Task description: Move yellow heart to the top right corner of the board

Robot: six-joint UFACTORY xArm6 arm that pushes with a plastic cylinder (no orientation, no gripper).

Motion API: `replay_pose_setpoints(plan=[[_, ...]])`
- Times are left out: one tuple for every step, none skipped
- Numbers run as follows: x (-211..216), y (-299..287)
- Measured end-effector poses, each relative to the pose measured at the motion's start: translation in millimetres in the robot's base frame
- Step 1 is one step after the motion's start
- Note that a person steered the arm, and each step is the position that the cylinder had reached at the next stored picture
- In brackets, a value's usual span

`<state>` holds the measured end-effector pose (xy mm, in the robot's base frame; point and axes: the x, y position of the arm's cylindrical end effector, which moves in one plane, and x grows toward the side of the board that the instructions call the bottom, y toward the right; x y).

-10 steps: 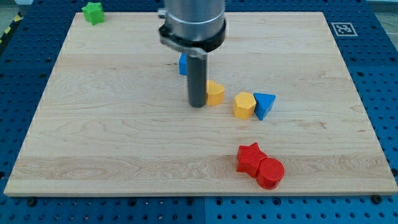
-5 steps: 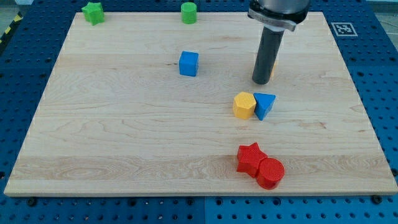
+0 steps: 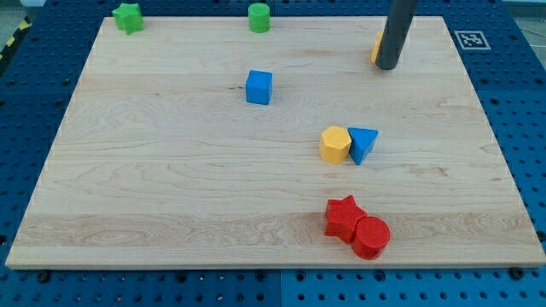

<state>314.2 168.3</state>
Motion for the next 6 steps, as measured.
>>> replay_pose_setpoints(plan=[[-8.9, -8.7], [-28.7, -8.7], [-44.9, -8.7], [-58.3, -6.5], [-72.6, -1.1], [-88.0, 20.9]])
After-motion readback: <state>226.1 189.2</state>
